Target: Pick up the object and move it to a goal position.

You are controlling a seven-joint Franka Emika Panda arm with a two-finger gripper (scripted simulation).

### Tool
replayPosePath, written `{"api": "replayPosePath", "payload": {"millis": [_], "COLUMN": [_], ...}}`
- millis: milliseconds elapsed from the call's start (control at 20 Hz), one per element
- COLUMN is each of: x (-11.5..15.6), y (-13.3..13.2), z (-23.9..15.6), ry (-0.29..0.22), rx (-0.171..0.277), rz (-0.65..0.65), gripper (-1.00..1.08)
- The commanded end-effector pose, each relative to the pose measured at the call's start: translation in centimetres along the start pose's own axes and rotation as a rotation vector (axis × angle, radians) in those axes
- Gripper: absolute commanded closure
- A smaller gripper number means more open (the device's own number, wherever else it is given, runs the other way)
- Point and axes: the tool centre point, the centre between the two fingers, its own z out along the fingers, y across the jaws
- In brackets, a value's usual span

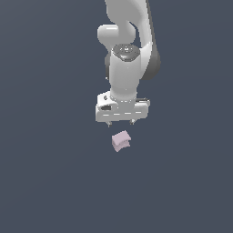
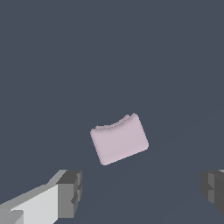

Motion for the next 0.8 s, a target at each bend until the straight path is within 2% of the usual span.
{"api": "replayPosePath", "payload": {"millis": [0, 400, 750], "x": [0.0, 0.1, 0.2], "y": [0.0, -0.1, -0.2], "z": [0.1, 0.8, 1.8], "ry": [-0.001, -0.006, -0.016], "rx": [0.001, 0.005, 0.010], "rz": [0.010, 0.108, 0.263], "gripper": [-0.92, -0.92, -0.92]}}
